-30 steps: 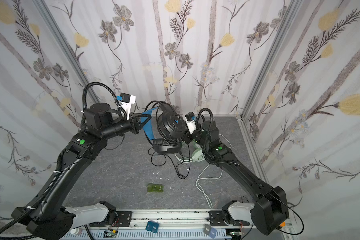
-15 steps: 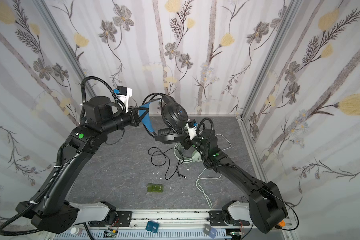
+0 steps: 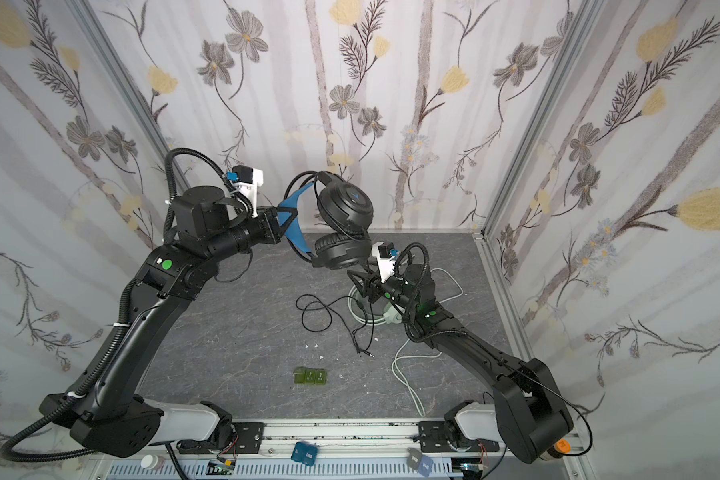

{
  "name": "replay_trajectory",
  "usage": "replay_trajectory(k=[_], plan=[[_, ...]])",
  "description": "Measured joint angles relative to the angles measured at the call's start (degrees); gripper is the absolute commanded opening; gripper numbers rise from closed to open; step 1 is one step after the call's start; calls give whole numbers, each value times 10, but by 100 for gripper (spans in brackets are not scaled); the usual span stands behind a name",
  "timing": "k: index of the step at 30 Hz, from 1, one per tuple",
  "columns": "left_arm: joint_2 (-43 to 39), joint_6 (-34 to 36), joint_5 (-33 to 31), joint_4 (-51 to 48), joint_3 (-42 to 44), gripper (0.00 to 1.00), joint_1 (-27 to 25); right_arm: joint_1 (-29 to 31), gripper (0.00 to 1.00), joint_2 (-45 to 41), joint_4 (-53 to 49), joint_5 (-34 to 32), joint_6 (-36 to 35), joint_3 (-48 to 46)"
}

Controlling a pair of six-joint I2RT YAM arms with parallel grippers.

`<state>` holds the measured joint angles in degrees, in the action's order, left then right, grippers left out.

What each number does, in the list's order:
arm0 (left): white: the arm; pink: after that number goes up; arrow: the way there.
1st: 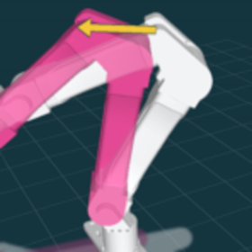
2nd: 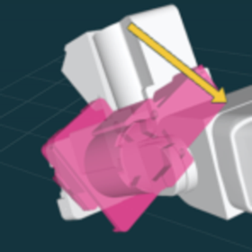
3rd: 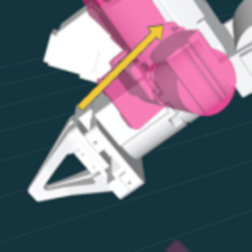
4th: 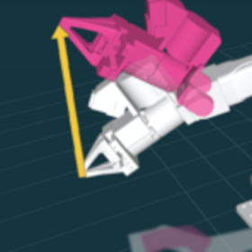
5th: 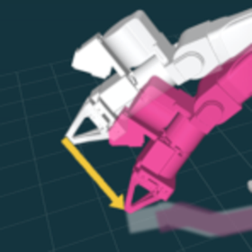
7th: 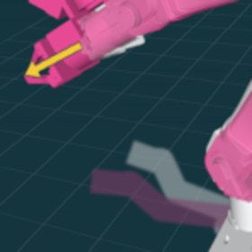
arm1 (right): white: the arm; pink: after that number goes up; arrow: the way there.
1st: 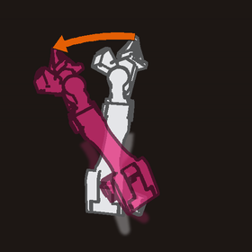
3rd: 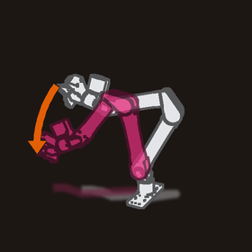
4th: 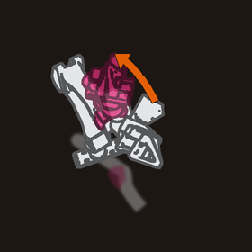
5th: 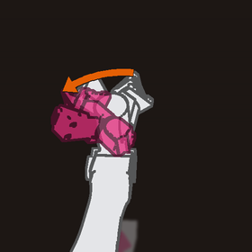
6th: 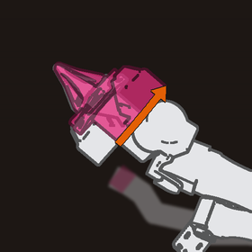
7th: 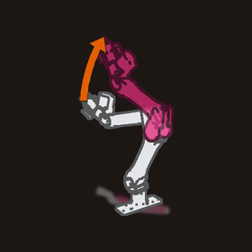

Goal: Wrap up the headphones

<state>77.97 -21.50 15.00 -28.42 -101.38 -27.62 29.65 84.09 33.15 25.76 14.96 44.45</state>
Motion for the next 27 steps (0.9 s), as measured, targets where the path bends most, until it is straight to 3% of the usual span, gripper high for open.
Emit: replay_trajectory(k=[15,27], plan=[[10,-6,-17,10,-4,0,1,0,50,-13,0,9,20,-56],[15,-15,-45,2,-14,0,14,3,68,-84,-10,7,30,-116]])
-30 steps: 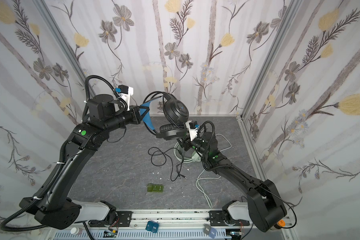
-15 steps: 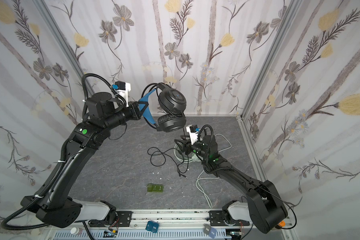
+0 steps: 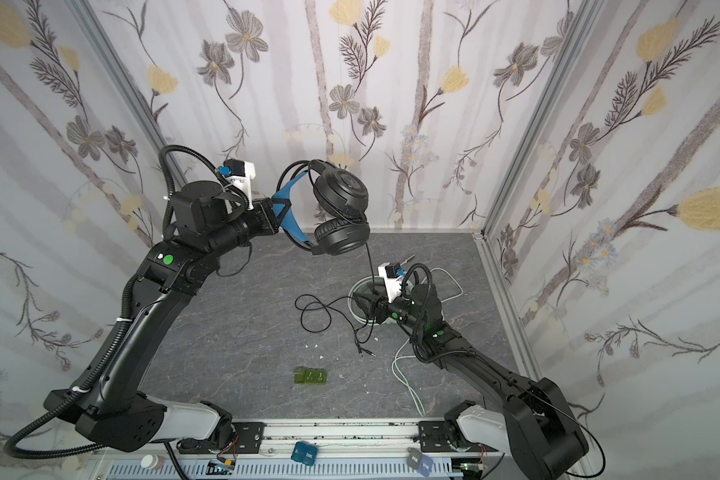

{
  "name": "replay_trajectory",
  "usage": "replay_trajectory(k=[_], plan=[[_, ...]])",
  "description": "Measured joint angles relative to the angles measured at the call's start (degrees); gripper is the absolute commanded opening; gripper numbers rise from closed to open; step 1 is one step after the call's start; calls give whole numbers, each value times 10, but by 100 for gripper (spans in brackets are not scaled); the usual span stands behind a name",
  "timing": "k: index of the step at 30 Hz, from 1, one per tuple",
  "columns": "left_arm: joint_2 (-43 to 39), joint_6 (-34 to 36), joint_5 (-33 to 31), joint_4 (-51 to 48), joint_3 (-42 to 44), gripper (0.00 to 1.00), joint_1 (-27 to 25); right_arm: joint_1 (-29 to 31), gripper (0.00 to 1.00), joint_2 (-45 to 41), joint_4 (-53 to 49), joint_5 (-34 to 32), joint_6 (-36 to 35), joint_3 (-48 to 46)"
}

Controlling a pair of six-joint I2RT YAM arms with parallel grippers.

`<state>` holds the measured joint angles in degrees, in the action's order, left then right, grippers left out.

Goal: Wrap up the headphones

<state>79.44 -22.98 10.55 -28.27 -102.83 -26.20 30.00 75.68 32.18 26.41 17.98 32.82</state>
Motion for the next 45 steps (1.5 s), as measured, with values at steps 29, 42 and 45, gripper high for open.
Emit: replay_trajectory(k=[29,42,45], plan=[[-4,-27,2,6,5,0,14,3,10,13,-2,-50,6,-60],[9,-100,-61,28,20,0,32,43,0,-37,-71,-123,-44,-32],[16,-120,-89,32,26,0,34,75,0,-43,-112,-159,-67,-14]])
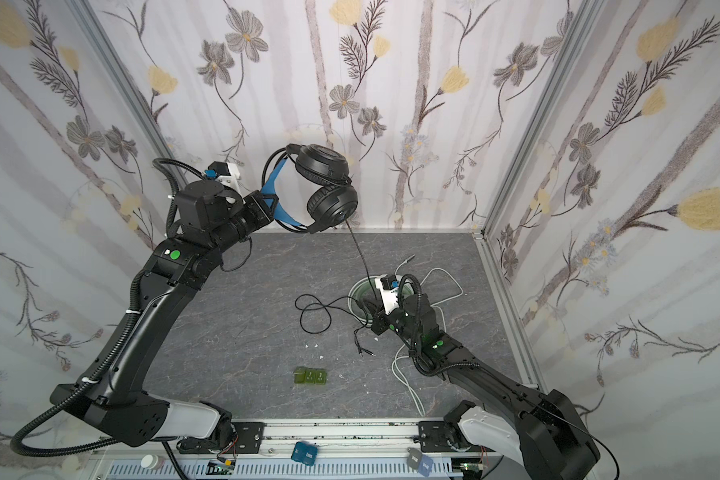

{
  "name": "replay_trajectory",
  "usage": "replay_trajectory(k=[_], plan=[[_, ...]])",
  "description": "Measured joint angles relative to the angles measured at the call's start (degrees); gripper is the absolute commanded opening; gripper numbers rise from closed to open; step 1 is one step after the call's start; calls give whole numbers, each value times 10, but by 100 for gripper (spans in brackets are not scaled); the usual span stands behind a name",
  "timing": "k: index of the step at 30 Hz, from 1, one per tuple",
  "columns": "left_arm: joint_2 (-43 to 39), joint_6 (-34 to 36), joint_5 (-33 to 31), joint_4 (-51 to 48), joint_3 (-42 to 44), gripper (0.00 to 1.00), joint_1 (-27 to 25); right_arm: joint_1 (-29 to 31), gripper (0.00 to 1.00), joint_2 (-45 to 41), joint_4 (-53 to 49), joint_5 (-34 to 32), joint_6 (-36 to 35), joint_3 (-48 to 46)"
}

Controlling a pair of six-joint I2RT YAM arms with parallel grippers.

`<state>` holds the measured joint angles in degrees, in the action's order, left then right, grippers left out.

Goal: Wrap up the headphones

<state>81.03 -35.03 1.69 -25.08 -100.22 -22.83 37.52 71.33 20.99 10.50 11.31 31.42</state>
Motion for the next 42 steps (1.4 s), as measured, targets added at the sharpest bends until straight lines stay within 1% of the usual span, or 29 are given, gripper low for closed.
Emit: replay_trajectory(k=[7,12,16,21,29,35,39,42], plan=[[34,-36,-53,8,1,0,1,66,0,-8,-82,-65,-37,25],[53,-41,-95,8,10,0,0,119,0,-8,-134,-89,-65,52],[68,-41,-134,9,34,0,-1,153,0,-9,-171,-96,-88,79],[84,-41,-177,3,50,0,-10,193,0,8,-218,-110,-119,132],[98,-43,-206,3,53,0,-22,216,0,45,-241,-104,-150,185],[103,-73,-195,3,53,0,-17,221,0,72,-239,-83,-159,201],[103,-85,-187,-1,50,0,-14,221,0,75,-239,-79,-159,201],[104,-66,-196,2,56,0,-16,221,0,66,-256,-79,-166,212]])
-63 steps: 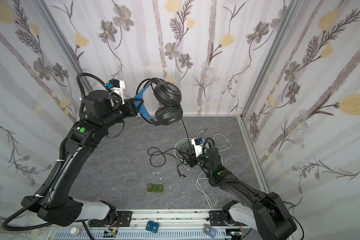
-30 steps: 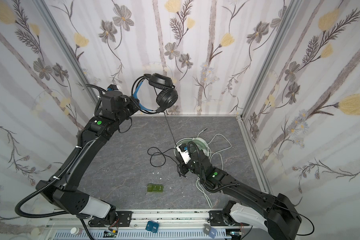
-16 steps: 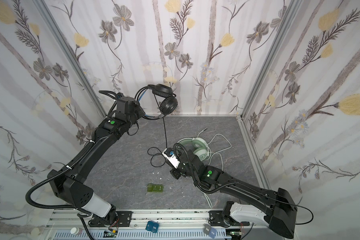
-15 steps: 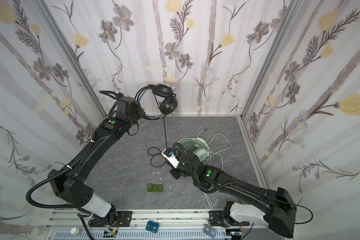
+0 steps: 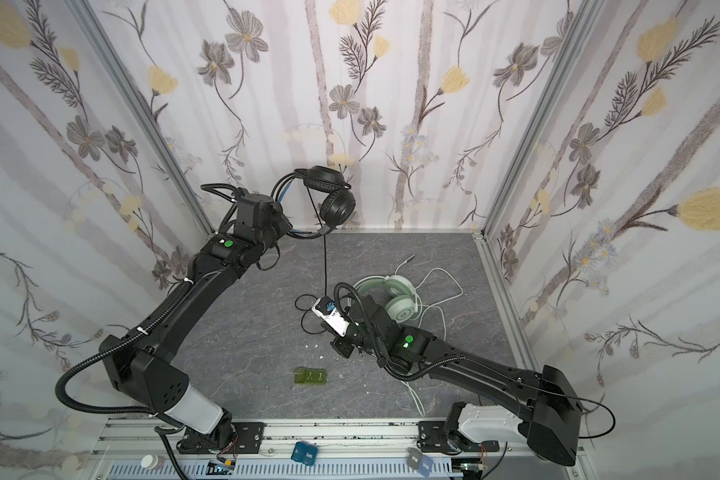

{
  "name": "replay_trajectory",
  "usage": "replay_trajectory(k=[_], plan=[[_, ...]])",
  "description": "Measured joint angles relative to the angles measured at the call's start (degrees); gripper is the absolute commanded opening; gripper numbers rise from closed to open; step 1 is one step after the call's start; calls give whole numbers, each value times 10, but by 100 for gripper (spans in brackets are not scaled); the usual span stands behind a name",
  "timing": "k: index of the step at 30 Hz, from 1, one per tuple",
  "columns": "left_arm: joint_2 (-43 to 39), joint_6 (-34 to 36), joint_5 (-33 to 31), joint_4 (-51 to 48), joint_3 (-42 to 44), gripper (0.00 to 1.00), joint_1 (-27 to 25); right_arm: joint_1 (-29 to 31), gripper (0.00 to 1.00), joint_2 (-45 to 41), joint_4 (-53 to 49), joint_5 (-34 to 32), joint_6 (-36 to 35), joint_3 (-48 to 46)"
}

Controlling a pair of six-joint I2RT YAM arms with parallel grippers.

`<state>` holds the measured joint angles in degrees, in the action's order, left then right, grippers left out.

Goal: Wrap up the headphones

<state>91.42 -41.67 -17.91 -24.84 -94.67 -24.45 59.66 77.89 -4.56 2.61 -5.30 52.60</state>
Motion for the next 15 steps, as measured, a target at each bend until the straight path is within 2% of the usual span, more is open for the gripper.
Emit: replay_trajectory(k=[7,15], plan=[[17,112,-59,2,20,0,-22,1,0,-11,-36,-2,-29,62],[-5,291,-104,51,100,0,-61,-9,0,-14,-91,-30,-59,101]])
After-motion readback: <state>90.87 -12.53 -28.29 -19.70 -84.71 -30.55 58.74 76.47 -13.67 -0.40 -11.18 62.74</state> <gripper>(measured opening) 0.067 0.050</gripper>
